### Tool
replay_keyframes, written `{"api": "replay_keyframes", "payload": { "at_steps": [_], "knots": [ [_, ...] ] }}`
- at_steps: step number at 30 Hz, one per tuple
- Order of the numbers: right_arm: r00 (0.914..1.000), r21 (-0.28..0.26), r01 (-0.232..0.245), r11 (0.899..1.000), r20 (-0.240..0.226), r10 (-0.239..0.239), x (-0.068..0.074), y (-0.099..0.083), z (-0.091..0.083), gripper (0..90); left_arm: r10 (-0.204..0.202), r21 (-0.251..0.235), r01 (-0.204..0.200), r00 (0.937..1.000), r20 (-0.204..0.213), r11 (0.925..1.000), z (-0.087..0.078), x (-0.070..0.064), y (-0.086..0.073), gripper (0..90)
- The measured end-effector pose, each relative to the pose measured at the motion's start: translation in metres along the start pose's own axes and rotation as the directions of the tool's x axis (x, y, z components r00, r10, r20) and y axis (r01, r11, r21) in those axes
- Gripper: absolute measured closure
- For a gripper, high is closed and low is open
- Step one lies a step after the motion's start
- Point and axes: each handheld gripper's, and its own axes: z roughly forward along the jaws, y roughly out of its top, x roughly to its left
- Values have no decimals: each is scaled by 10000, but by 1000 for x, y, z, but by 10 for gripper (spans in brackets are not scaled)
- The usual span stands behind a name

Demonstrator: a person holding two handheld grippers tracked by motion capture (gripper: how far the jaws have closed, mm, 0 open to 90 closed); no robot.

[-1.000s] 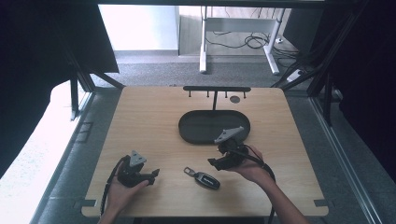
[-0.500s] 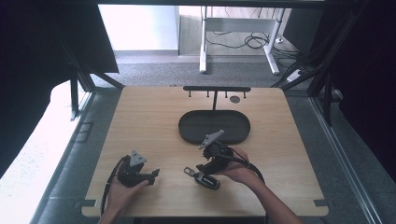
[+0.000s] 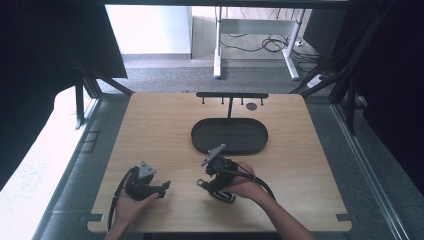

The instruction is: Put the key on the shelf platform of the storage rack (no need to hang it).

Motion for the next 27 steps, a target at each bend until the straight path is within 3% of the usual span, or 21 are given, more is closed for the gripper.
{"api": "replay_keyframes", "payload": {
  "at_steps": [27],
  "knots": [
    [9993, 668, 339, 9972, -150, -330, 10, 3, 23, 404, -86, 46, 86, 10000, -3, 10000, 0, 1, 0, 253]
  ]
}}
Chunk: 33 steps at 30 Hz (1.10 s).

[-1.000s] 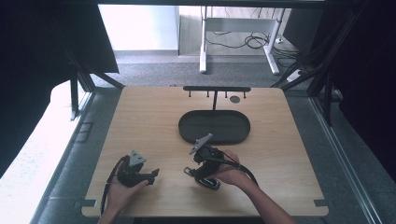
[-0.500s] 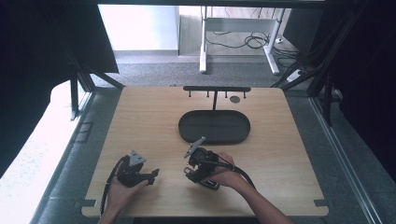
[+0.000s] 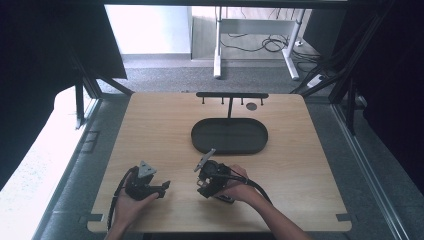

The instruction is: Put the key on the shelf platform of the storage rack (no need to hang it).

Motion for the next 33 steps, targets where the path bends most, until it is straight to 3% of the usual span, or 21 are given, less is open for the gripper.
{"api": "replay_keyframes", "payload": {
  "at_steps": [8, 24, 33],
  "knots": [
    [10000, 343, -6, 9994, 55, 4, 0, -4, 5, 401, 20, 27, -20, 10000, -2, 10000, 0, 0, 0, 253],
    [9986, 1220, -414, 9917, 380, 370, -7, -31, 14, 399, 55, 91, -55, 10000, -7, 9999, 0, 0, 0, 253],
    [9977, 1350, -634, 9888, 321, 596, -11, -36, 17, 479, 44, 103, -44, 10000, -29, 9999, 1, 1, 0, 253]
  ]
}}
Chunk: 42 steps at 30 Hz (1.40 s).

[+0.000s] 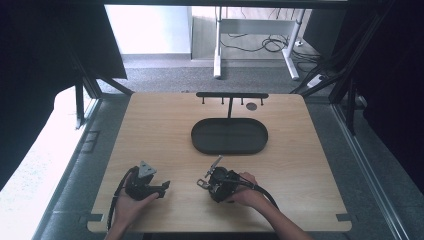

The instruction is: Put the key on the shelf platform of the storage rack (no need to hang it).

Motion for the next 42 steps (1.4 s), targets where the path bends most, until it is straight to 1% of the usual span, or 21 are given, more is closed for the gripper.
{"api": "replay_keyframes", "payload": {
  "at_steps": [5, 6, 7, 8, 9, 12, 13, 14, 15, 17, 20, 21, 24, 25, 28, 29, 30, 36, 38, 39, 42],
  "knots": [
    [10000, 30, -10, 10000, -32, 10, -1, 0, 0, 486, -12, -4, 12, 10000, -2, 10000, 0, 0, 0, 253],
    [9999, 66, -113, 9999, -118, 114, -2, 0, -1, 487, -20, -11, 20, 10000, -18, 10000, 0, 0, 0, 253],
    [9994, 51, -214, 9998, -274, 215, -5, -1, -2, 488, -98, -79, 97, 10000, -17, 9999, 0, 0, 0, 253],
    [9994, 39, -233, 9997, -257, 234, -6, -1, -3, 488, -38, -22, 37, 10000, -24, 10000, -1, 0, 0, 253],
    [9994, 39, -233, 9997, -257, 234, -6, -1, -3, 488, -107, -75, 107, 9999, -17, 9999, 0, 0, 0, 253],
    [9994, -47, -257, 9997, -242, 255, -8, -1, -8, 489, -110, -46, 109, 9999, -25, 9999, 0, 0, 0, 253],
    [9993, -175, -235, 9996, -294, 229, -10, 1, -14, 489, -110, -43, 110, 9999, -25, 9999, 0, 0, 0, 253],
    [9993, -175, -235, 9996, -294, 229, -10, 1, -14, 489, -127, -44, 127, 9999, -23, 9999, 0, 0, 0, 253],
    [9994, -294, -156, 9994, -328, 147, -11, 2, -20, 490, -123, -41, 123, 9999, -19, 9999, 0, 0, 0, 253],
    [9995, -345, -89, 9994, -314, 78, -12, 3, -23, 490, -88, -26, 88, 10000, -13, 10000, 1, 0, 0, 253],
    [9997, -413, 21, 9991, -225, -31, -13, 6, -33, 490, -73, -8, 73, 10000, -2, 10000, 1, 0, 0, 253],
    [9998, -453, -13, 9990, -208, 4, -13, 6, -36, 490, -79, -8, 79, 10000, -11, 10000, 0, 0, 0, 253],
    [9999, -586, 133, 9982, -4, -134, -16, 9, -48, 490, -85, 10, 85, 10000, -35, 10000, 0, 1, 0, 253],
    [9999, -586, 133, 9982, -4, -134, -16, 9, -48, 490, -77, 16, 77, 10000, -34, 10000, 0, 1, 0, 253],
    [9998, -741, 135, 9972, 142, -125, -19, 11, -58, 490, -61, 29, 61, 10000, -23, 10000, 1, 1, 0, 253],
    [9998, -741, 135, 9972, 142, -125, -19, 11, -58, 490, -60, 30, 60, 10000, -22, 10000, 1, 1, 0, 253],
    [9998, -846, 123, 9963, 157, -110, -20, 12, -63, 490, -59, 31, 59, 10000, -27, 10000, 0, 1, 0, 253],
    [9997, -1026, 83, 9947, 252, -57, -24, 14, -73, 490, -58, 3, 58, 10000, -23, 10000, 1, 1, 0, 253],
    [9996, -1048, 146, 9944, 266, -119, -25, 14, -74, 490, -64, 11, 64, 10000, -33, 10000, 1, 1, 0, 253],
    [9996, -1085, 45, 9941, 278, -14, -26, 14, -77, 490, -34, 26, 34, 10000, -27, 10000, 1, 1, 0, 253],
    [9995, -1129, 21, 9936, 301, 13, -28, 14, -79, 490, -43, 35, 43, 10000, -26, 10000, 1, 1, 0, 253]
  ]
}}
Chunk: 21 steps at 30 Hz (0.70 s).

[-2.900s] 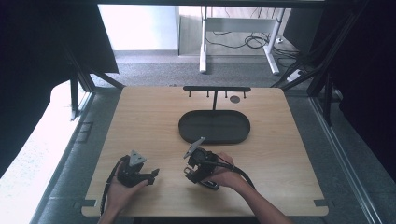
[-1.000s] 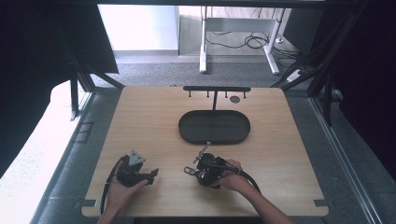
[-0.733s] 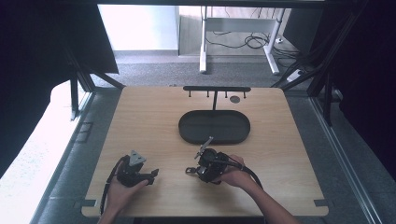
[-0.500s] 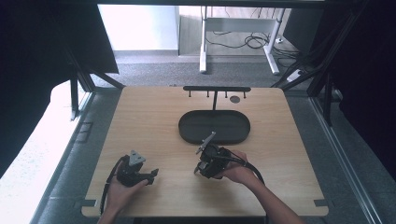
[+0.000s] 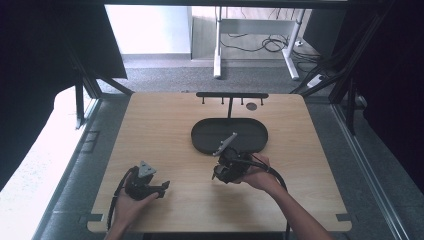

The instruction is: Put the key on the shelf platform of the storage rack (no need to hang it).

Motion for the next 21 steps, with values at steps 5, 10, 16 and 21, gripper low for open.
{"api": "replay_keyframes", "payload": {
  "at_steps": [5, 10, 16, 21],
  "knots": [
    [9999, -129, -88, 9999, 82, 89, -7, 1, -6, 490, -11, 8, 11, 10000, -10, 10000, 0, 0, 0, 253],
    [9997, -202, -201, 9996, 128, 204, -11, 3, -10, 490, 2, 3, -2, 10000, 3, 10000, 0, 1, 0, 252],
    [9997, -238, -148, 9996, 172, 152, -13, 5, -12, 490, -19, 38, 19, 10000, -22, 10000, 1, 0, 0, 252],
    [9997, -236, -149, 9996, 209, 154, -15, 6, -13, 490, 56, 118, -56, 10000, 5, 9999, 2, 0, 0, 251]
  ]
}}
